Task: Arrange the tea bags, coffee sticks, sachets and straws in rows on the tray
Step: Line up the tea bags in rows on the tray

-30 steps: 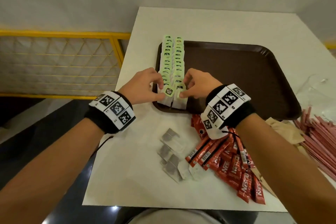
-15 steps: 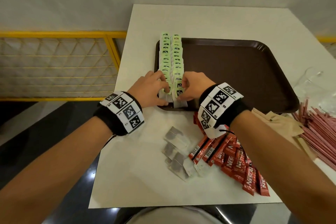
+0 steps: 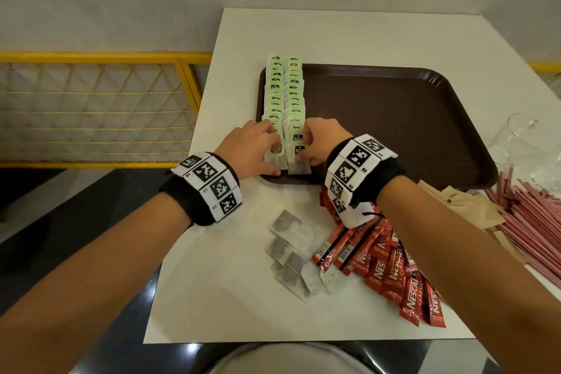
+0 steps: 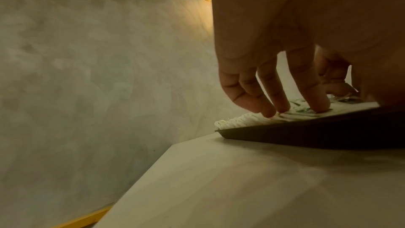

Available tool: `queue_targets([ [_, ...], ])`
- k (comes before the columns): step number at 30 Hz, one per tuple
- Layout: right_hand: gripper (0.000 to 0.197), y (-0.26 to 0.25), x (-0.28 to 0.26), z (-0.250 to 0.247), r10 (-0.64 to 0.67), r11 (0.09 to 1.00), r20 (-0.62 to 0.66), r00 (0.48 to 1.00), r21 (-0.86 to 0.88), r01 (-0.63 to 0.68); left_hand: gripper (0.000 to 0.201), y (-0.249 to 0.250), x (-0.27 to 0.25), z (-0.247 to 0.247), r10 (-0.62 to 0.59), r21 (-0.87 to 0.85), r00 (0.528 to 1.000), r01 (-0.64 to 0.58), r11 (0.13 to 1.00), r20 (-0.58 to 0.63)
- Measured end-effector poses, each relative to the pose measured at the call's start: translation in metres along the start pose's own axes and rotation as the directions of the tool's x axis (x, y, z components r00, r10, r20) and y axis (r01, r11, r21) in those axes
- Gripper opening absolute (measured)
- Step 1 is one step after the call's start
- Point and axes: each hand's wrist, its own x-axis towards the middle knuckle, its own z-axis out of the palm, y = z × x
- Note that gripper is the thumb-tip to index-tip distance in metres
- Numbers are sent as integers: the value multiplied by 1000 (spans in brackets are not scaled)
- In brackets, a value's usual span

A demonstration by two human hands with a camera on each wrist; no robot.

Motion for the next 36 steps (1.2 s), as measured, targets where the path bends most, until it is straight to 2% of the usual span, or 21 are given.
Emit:
queue_targets([
  [4,28,1,4,2,-11,1000,-53,999,0,11,43,0,-1,-2,-12,-15,1000,12,1000,12],
  [8,26,2,2,1,-45,999,-74,996,-24,43,44,4,-6,-3,-14,-100,1000,13,995,-11],
  [10,26,3,-3,-3,-94,993,-84,992,-80,87,40,7,-14,-5,24,-180,1000,-27,983,-19],
  [12,25,3,-15,-8,-158,984,-90,983,-96,149,34,13,-24,-9,115,-237,993,-103,966,40],
  [14,24,3,-33,-12,-234,970,-42,971,-81,230,31,21,-37,-8,211,-264,969,-171,949,131],
  [16,20,2,-55,-13,-306,945,86,948,-92,313,31,30,-48,-4,274,-286,942,-213,934,194],
  [19,19,1,-78,-3,-379,902,247,892,-117,416,31,41,-53,6,288,-303,923,-207,930,254],
  [25,11,17,-99,14,-401,894,220,889,-120,433,39,56,-56,18,282,-232,911,-217,948,302],
  [28,20,19,-114,23,-374,862,345,861,-212,460,41,60,-56,18,245,-133,922,-214,968,301],
  [30,36,16,-126,32,-374,804,402,836,-309,508,40,63,-57,19,221,-53,933,-215,975,284],
  [34,67,13,-138,49,-349,656,418,838,-530,538,30,64,-58,22,207,2,951,-213,977,228],
  [36,61,14,-137,54,-375,645,363,853,-559,521,29,62,-58,21,198,14,957,-206,979,213],
])
